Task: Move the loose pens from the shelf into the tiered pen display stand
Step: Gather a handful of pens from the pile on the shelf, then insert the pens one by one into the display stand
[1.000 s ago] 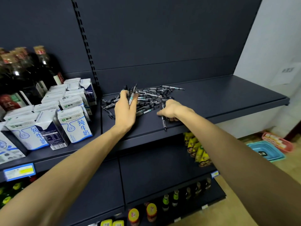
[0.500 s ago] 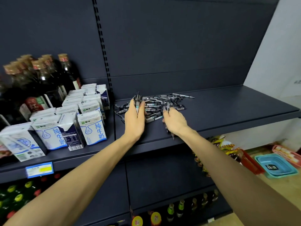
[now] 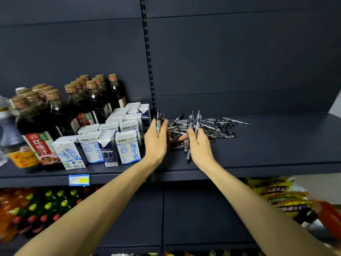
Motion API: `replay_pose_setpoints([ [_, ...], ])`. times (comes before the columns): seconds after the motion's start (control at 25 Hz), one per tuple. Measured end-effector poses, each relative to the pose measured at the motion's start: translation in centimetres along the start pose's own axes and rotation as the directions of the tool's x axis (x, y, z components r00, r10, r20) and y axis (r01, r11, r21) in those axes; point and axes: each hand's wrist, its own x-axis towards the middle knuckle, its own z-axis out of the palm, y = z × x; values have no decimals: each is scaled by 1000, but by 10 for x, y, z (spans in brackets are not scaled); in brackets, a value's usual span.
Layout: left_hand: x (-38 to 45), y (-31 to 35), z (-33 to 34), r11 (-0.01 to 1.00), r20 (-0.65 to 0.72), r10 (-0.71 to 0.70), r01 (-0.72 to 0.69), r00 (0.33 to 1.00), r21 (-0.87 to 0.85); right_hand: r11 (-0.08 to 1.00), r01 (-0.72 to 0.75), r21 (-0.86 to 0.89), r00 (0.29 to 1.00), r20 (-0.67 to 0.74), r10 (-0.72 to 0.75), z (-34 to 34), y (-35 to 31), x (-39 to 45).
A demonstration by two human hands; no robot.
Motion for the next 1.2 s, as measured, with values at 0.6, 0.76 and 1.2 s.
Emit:
replay_pose_setpoints([
  [0.6,-16,47,-208,975,-424,94,2,901,222,953,189,236,926,280,-253,163,-94,-69],
  [0.76,-21,21,-319,965,-585,75,90,807,248,932,281,228,837,417,-354,254,-126,-112],
  [1.2,-56,-57,-566,883,-705,-1,331,710,332,936,340,87,629,720,-295,486,-160,-198],
])
